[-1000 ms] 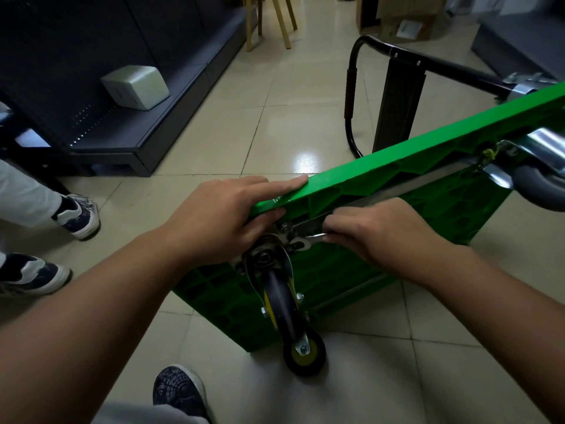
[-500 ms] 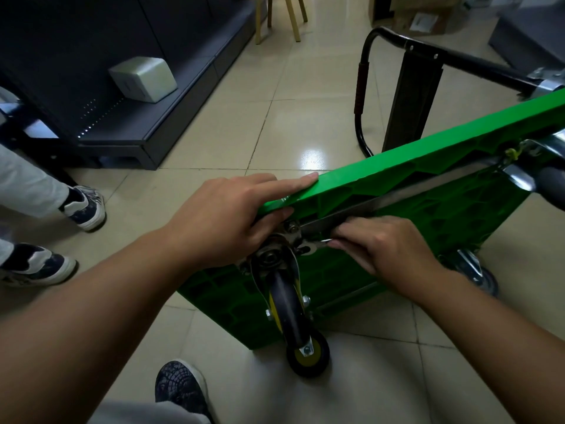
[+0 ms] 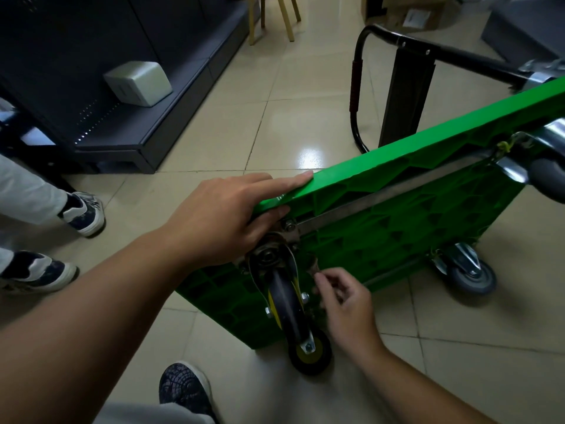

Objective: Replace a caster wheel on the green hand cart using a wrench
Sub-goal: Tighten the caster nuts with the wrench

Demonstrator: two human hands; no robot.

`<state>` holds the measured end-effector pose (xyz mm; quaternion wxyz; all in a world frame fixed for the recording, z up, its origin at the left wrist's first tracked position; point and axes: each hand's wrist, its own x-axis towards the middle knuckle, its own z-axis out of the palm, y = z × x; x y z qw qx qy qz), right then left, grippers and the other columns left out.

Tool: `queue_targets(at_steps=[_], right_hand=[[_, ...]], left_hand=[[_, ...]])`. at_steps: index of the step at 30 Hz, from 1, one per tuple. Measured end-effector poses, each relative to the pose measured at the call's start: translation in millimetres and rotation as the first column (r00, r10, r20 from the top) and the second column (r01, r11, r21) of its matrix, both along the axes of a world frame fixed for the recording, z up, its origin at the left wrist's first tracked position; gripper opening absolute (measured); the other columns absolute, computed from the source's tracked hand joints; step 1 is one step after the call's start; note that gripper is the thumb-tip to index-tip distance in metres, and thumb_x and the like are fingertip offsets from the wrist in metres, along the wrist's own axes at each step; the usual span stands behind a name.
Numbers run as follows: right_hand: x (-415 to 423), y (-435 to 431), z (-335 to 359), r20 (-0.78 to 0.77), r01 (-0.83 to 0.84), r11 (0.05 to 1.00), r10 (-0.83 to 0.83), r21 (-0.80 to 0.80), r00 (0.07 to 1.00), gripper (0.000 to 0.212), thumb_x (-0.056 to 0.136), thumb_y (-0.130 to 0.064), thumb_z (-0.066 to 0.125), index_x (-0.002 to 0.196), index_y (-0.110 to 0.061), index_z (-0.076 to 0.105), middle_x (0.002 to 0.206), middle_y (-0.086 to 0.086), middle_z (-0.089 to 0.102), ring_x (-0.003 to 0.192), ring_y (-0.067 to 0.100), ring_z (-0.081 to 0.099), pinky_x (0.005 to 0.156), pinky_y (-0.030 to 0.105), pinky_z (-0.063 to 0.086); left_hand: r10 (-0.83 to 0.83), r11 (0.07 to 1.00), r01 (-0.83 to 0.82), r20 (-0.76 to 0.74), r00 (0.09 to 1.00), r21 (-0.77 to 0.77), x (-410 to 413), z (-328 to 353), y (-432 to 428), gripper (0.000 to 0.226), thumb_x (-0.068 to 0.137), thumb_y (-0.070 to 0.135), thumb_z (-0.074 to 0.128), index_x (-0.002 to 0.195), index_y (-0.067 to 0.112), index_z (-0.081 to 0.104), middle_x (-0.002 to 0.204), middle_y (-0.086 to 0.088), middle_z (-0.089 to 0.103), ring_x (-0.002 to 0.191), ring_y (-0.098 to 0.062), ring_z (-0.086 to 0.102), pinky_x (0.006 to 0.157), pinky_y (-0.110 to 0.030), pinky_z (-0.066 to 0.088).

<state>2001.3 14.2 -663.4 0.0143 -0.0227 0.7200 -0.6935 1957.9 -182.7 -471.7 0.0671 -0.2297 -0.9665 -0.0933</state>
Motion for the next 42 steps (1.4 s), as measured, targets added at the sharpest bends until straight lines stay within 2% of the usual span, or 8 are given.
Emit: queue_targets(at_steps=[6, 10, 14, 25, 29, 33, 38, 42], right_hand=[[-48.2, 69.2, 59.6, -0.482, 0.119, 0.657, 0.404, 0.744, 0.777, 0.021, 0.097, -0.037, 0.062, 0.091, -0.018, 0.071, 0.082, -0.004, 0.066, 0.07, 0.018, 0.062, 0.062, 0.035, 0.049], [-66.5, 52.5, 110.8, -0.535, 0.299, 0.446, 0.661, 0.844, 0.525, 0.02, 0.095, -0.03, 0.069, 0.082, -0.016, 0.069, 0.072, 0.001, 0.063, 0.061, 0.022, 0.058, 0.057, 0.036, 0.046], [-65.7, 35.1, 121.0, -0.542, 0.385, 0.384, 0.656, 0.839, 0.526, 0.018, 0.082, -0.026, 0.083, 0.077, -0.015, 0.07, 0.068, 0.004, 0.066, 0.059, 0.027, 0.062, 0.058, 0.035, 0.045], [-58.5, 34.1, 52.3, -0.462, 0.128, 0.667, 0.351, 0.734, 0.814, 0.021, 0.093, -0.029, 0.069, 0.077, -0.015, 0.067, 0.067, -0.002, 0.061, 0.059, 0.017, 0.058, 0.056, 0.026, 0.038], [-27.1, -3.4, 21.6, 0.011, -0.124, 0.968, 0.125, 0.218, 0.992, 0.024, 0.099, -0.026, 0.062, 0.076, -0.017, 0.067, 0.065, 0.0, 0.06, 0.059, 0.014, 0.054, 0.056, 0.028, 0.04], [0.9, -41.4, 11.8, 0.244, -0.06, 0.976, 0.112, -0.209, 0.963, 0.032, 0.103, -0.031, 0.055, 0.08, -0.015, 0.071, 0.074, 0.018, 0.065, 0.069, 0.018, 0.059, 0.063, 0.032, 0.045], [-7.6, 23.0, 8.5, 0.073, -0.202, 0.96, 0.191, 0.193, 0.979, 0.025, 0.101, -0.028, 0.058, 0.077, -0.03, 0.067, 0.067, -0.002, 0.062, 0.064, 0.01, 0.058, 0.06, 0.027, 0.045], [-32.9, 83.7, 37.7, -0.086, -0.191, 0.689, 0.346, 0.699, 0.934, 0.007, 0.098, -0.032, 0.06, 0.097, -0.026, 0.064, 0.085, -0.008, 0.066, 0.079, 0.012, 0.063, 0.071, 0.042, 0.054]], left_hand=[[0.0, 1.0, 0.0, 0.02, 1.0, -0.003, -0.7, 1.6, -0.5, 0.055, 0.103, 0.043, 0.05, 0.156, 0.05, 0.035, 0.128, 0.008, 0.068, 0.102, -0.021, 0.067, 0.078, -0.045, 0.056], [0.01, 1.0, -0.01, 0.029, 1.0, -0.021, 0.3, 2.1, 1.5, 0.056, 0.103, 0.043, 0.05, 0.156, 0.051, 0.033, 0.122, 0.008, 0.069, 0.094, -0.02, 0.065, 0.075, -0.044, 0.054], [0.014, 1.0, -0.013, 0.031, 0.999, -0.021, 1.0, 1.6, 1.7, 0.056, 0.102, 0.046, 0.046, 0.156, 0.052, 0.033, 0.121, 0.008, 0.068, 0.094, -0.02, 0.065, 0.075, -0.044, 0.054], [0.017, 0.999, -0.016, 0.021, 1.0, -0.041, -1.0, 0.5, 0.6, 0.056, 0.103, 0.046, 0.044, 0.157, 0.052, 0.03, 0.12, 0.008, 0.068, 0.092, -0.019, 0.064, 0.073, -0.045, 0.054], [0.018, 1.0, -0.017, 0.011, 1.0, -0.02, -2.1, -0.6, 0.1, 0.055, 0.103, 0.043, 0.049, 0.156, 0.051, 0.034, 0.125, 0.007, 0.068, 0.102, -0.022, 0.067, 0.077, -0.045, 0.055], [0.008, 1.0, -0.008, 0.015, 1.0, 0.006, -3.0, -0.5, -0.3, 0.054, 0.104, 0.039, 0.055, 0.154, 0.049, 0.038, 0.125, 0.005, 0.069, 0.103, -0.023, 0.068, 0.078, -0.047, 0.055], [0.016, 1.0, -0.016, 0.028, 0.999, -0.01, -0.5, 2.8, 0.9, 0.055, 0.103, 0.042, 0.051, 0.155, 0.05, 0.036, 0.127, 0.005, 0.069, 0.103, -0.023, 0.067, 0.079, -0.045, 0.055], [0.009, 1.0, -0.009, 0.032, 0.999, -0.006, -1.9, 2.5, -1.1, 0.055, 0.104, 0.041, 0.053, 0.156, 0.05, 0.035, 0.131, 0.008, 0.067, 0.108, -0.022, 0.066, 0.082, -0.044, 0.054]])
